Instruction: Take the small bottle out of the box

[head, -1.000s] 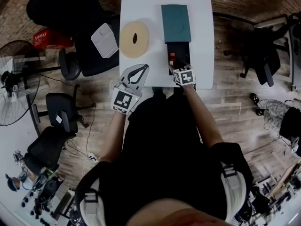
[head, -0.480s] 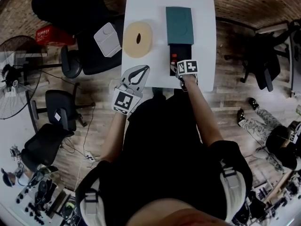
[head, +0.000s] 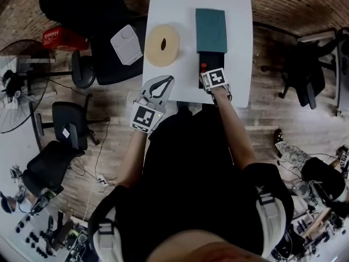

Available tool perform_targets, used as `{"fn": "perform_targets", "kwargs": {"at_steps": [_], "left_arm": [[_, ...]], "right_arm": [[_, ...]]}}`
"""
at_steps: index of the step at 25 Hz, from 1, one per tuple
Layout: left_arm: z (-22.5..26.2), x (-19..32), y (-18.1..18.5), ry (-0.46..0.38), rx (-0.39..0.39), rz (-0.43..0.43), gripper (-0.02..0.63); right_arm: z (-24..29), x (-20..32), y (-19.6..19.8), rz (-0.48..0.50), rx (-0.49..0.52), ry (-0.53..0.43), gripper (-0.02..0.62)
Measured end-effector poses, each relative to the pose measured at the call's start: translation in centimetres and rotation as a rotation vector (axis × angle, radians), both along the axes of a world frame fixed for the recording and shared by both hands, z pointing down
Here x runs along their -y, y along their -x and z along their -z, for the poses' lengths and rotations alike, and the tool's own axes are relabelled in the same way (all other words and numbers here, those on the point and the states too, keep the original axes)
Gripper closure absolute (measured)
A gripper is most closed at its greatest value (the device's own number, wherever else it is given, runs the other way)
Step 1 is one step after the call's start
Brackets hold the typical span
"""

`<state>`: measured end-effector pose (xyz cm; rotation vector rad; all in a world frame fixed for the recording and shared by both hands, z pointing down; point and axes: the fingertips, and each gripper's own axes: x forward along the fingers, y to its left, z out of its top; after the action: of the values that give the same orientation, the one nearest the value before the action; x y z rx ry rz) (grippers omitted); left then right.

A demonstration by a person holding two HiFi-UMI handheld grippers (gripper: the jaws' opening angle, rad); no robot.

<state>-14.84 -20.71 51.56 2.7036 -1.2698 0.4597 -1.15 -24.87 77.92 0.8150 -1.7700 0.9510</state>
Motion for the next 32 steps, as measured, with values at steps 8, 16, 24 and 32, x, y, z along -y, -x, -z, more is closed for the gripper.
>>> {"fn": "perform_targets", "kwargs": {"at_steps": [8,16,24,32], "left_arm": [[-0.1,0.0,0.2,0.000,-0.002,0.003,0.586],[0.3,0.4,-0.6,-0.015,-0.011,-0.010,0.586],[0.4,0.1,0.2,-0.016,-0.013,0.024,0.586],[0.3,-0.3,2.2,-0.011,-0.014,0.075,0.586]], "right_arm": [[-1.8,0.0,-0.5,-0.228,0.182,0.181,0.334],[-1.9,-0.2,0.3,-0.212,0.245,0.289,0.402],[-2.4,-0.8,1.0,-0.234,0.391,0.485,0.405],[-2.1,-0.5,1.5,-0.248,0.450,0.479,0.407]]}}
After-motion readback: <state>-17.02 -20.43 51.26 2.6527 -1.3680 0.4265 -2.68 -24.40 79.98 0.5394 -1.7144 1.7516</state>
